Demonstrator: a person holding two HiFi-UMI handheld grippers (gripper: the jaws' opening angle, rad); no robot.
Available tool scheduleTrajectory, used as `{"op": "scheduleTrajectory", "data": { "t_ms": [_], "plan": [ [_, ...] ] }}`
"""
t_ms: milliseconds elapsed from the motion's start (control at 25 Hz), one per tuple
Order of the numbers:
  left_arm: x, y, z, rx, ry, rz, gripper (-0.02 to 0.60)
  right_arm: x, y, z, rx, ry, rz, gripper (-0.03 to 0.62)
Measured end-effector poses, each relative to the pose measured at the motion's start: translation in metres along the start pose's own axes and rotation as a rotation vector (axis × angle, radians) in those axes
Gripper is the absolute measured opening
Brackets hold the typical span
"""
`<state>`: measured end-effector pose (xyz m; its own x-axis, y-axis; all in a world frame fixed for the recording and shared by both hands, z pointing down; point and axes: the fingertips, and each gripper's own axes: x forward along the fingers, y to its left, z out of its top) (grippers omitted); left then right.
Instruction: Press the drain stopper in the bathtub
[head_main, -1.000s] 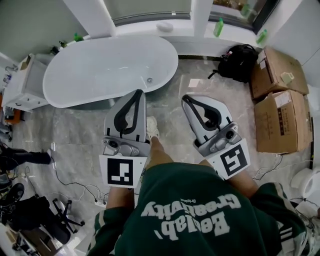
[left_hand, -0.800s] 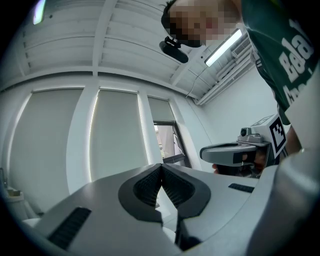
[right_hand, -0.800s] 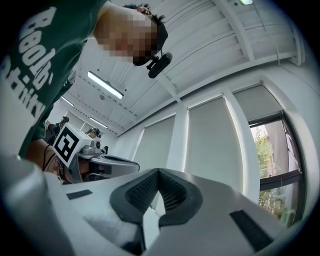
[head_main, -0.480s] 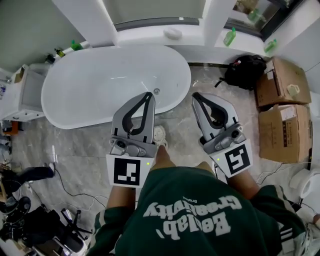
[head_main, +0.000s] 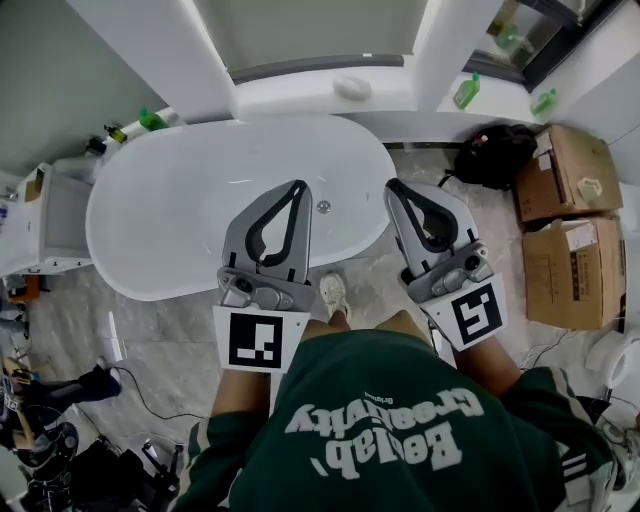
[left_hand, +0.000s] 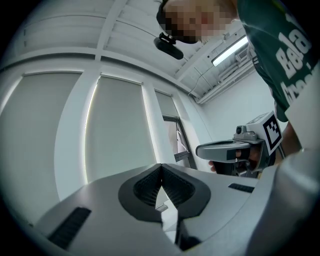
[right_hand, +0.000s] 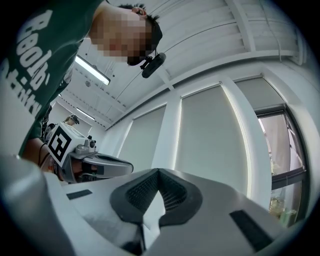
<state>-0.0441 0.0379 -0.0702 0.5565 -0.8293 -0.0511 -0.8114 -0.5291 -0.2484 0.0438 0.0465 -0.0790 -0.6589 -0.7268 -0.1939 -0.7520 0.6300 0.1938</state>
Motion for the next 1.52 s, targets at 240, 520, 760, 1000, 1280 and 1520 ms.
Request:
{"op": "scheduleTrajectory", "data": {
  "t_ms": [240, 520, 760, 1000, 1280, 1520],
  "plan": [
    [0.02, 0.032, -0.003, 0.001, -0.033, -0.011, 0.002, 0.03, -0.013, -0.012, -0.015, 0.04, -0.033, 0.012],
    [0.037, 0.047, -0.021, -0.03, -0.025, -0.019, 0.002, 0.043, -0.023, -0.029, -0.019, 0.086, -0.04, 0.012],
    [0.046, 0.051, -0.032, -0.047, 0.007, 0.015, 0.002, 0.051, -0.036, -0.038, 0.008, 0.072, -0.035, 0.012],
    [0.061, 0.062, -0.042, -0.027, 0.042, 0.052, 0.002, 0.072, -0.053, -0.055, 0.022, 0.07, 0.008, 0.012],
    [0.082, 0.053, -0.059, 0.003, 0.075, 0.054, 0.002, 0.094, -0.074, -0.084, 0.063, 0.069, 0.071, 0.012],
    [0.111, 0.035, -0.088, -0.005, 0.114, 0.04, 0.002, 0.101, -0.077, -0.123, 0.133, 0.108, 0.146, 0.012]
  ]
}}
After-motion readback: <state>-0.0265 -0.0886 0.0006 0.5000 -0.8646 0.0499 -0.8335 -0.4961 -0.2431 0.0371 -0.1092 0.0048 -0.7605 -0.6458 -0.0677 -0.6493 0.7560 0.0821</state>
